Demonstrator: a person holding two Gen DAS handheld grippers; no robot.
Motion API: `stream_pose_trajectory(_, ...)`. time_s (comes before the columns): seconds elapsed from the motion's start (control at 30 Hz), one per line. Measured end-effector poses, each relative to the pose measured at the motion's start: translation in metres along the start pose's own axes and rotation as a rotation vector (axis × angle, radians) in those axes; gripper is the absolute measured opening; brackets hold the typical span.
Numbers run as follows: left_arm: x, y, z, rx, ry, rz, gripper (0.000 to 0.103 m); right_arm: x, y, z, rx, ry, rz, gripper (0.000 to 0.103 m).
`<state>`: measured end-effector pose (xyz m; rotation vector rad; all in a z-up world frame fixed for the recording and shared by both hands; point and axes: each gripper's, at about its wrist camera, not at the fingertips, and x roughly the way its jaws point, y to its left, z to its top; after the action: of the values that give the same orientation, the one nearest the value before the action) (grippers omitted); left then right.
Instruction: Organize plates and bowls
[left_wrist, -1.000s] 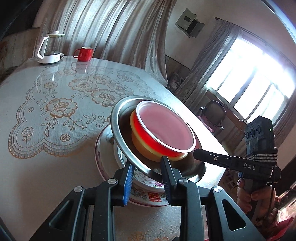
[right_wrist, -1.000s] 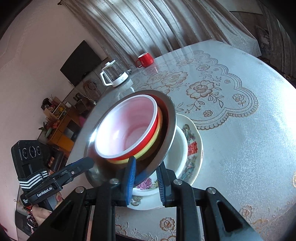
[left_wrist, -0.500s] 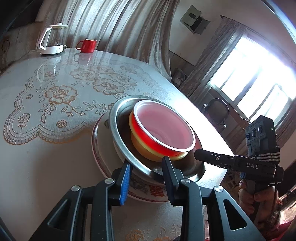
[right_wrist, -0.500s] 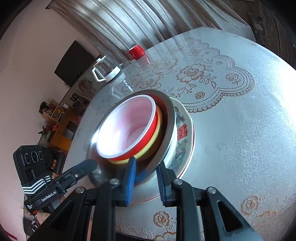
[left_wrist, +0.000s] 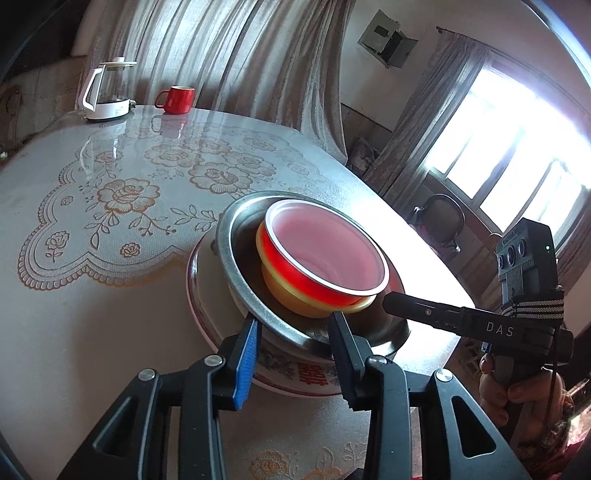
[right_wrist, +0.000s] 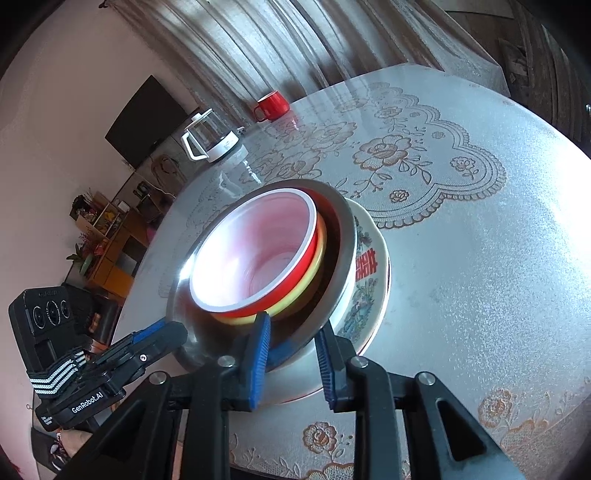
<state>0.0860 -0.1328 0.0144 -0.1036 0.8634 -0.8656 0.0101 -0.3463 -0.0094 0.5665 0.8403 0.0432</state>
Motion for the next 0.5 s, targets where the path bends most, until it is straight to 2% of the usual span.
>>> stream_pose_trajectory(0.2, 0.0004, 0.0024, -0.0005, -0.021, 0.001, -0.001, 0.039, 0.0030, 0.0024, 0.0015, -0.023, -0.011, -0.038, 0.026)
stream_pose_trajectory(0.3, -0.0017, 0.0009, -0.0021, -0.014, -0.002, 0.008, 0.042, 0.0026, 0.0028, 0.0009, -0.028, -0.014, -0.040, 0.027)
stream_pose_trajectory(0.43, -0.0061, -0.0023, -0.0057, 0.000, -0.007, 0.026, 0.053, 0.0002, 0.0072, -0.0013, -0.055, -0.024, -0.072, 0.029)
stream_pose_trajectory(0.5, -0.0086, -0.0037, -0.0088, 0.009, -0.011, 0.046, 0.058, -0.0024, 0.0095, -0.0025, -0.075, -0.033, -0.102, 0.034)
